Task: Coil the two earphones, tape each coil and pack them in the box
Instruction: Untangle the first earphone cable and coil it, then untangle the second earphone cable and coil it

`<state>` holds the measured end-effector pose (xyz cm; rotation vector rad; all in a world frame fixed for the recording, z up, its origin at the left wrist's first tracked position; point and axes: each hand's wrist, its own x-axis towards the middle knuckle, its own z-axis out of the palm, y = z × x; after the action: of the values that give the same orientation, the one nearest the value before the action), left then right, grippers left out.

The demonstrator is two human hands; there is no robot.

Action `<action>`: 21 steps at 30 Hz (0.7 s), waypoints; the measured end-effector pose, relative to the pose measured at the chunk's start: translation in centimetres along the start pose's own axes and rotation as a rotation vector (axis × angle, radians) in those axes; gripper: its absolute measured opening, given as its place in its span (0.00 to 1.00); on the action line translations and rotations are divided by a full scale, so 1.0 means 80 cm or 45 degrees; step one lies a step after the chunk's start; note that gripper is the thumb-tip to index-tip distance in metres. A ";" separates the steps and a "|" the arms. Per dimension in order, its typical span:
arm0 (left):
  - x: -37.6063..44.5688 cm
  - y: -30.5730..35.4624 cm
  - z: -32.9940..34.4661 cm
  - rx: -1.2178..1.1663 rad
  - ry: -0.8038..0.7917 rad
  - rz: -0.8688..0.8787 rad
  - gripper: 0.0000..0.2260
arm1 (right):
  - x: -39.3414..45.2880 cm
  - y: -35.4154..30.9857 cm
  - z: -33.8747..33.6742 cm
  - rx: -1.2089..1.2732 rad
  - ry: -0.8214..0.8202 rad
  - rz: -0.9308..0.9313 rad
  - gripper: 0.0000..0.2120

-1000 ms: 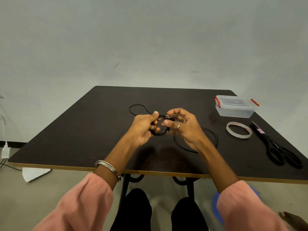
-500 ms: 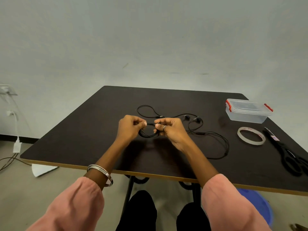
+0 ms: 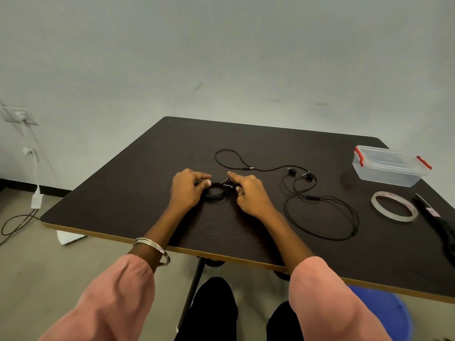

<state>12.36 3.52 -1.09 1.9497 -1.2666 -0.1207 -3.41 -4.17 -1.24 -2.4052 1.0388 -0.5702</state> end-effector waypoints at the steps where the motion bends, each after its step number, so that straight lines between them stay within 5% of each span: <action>1: -0.001 0.001 0.000 -0.017 0.007 0.002 0.08 | -0.001 0.001 0.000 0.018 0.000 -0.003 0.30; 12: -0.010 0.007 -0.007 -0.185 0.112 -0.010 0.09 | -0.005 0.009 -0.019 0.565 0.160 0.174 0.18; 16: -0.009 0.012 -0.008 -0.226 0.212 -0.040 0.10 | -0.009 0.027 -0.059 0.736 0.388 0.305 0.10; 19: 0.001 0.017 0.001 -0.222 0.372 -0.057 0.16 | -0.020 0.051 -0.105 0.426 0.679 0.478 0.06; 21: 0.005 0.041 0.005 -0.213 0.443 0.018 0.15 | -0.028 0.068 -0.128 0.227 0.615 0.527 0.03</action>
<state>9.99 2.33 0.93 1.7280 -1.0069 0.1127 -13.35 -8.32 3.61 -1.8578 1.5566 -1.0635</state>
